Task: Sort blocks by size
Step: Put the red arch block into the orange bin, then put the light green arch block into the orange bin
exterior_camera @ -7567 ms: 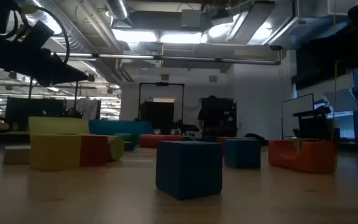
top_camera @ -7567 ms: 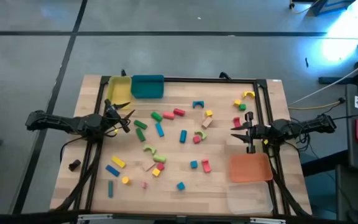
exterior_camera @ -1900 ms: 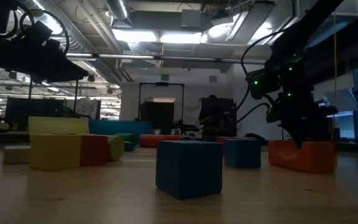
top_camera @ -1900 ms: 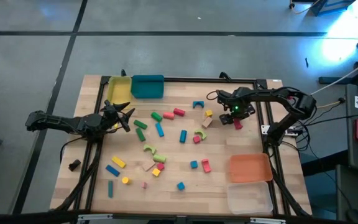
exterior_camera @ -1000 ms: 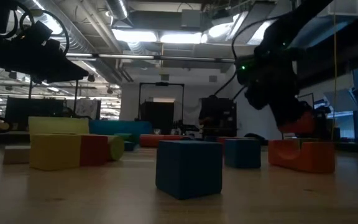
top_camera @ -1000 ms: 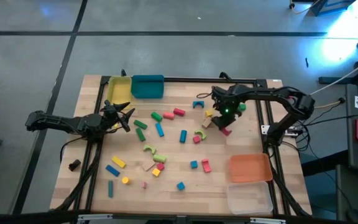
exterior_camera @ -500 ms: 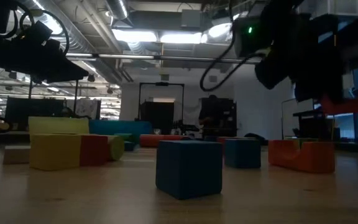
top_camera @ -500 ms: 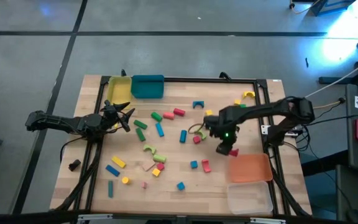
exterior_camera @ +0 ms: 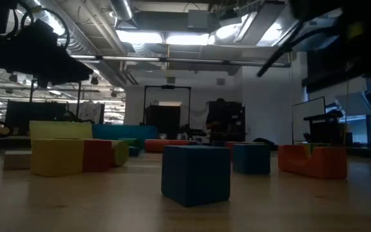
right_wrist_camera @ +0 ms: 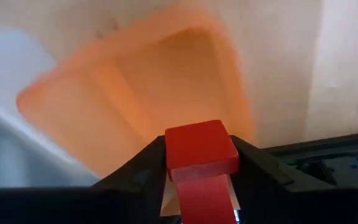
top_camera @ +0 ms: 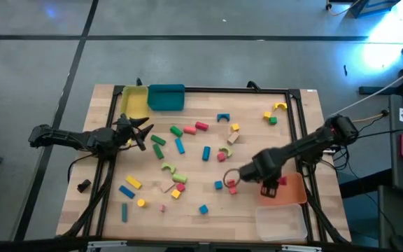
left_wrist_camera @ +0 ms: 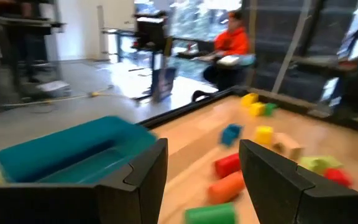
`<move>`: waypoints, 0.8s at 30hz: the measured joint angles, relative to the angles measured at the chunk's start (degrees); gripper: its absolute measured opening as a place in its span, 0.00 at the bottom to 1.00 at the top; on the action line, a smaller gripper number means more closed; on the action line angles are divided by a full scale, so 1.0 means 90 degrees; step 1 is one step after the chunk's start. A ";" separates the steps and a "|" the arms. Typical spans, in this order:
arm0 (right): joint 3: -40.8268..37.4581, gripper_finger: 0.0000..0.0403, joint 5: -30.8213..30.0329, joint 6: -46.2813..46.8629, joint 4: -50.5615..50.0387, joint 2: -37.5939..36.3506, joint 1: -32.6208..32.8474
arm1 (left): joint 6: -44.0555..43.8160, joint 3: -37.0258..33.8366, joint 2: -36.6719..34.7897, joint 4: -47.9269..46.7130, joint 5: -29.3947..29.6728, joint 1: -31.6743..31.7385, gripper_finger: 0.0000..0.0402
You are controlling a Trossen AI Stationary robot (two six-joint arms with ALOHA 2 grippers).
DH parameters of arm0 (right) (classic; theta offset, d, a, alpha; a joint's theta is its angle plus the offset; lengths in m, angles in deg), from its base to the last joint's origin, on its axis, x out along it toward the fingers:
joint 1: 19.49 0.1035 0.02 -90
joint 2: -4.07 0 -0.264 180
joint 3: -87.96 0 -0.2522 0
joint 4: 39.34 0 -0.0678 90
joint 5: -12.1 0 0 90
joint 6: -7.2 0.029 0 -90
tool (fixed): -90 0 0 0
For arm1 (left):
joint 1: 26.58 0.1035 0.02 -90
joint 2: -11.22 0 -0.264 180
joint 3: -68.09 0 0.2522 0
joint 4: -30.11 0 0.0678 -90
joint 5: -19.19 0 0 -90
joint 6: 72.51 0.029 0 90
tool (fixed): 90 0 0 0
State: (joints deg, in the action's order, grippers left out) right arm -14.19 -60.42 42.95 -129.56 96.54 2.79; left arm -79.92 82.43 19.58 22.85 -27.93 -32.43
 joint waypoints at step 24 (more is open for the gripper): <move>0.0000 0.45 -0.0581 0.0223 0.0157 -0.0006 0.0891 | 0.0200 0.2013 0.3556 -0.0850 -0.3198 -0.0127 0.46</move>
State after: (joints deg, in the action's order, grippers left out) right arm -14.19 -65.65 44.96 -128.15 96.48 10.82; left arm -78.12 100.55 51.59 15.20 -56.71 -33.57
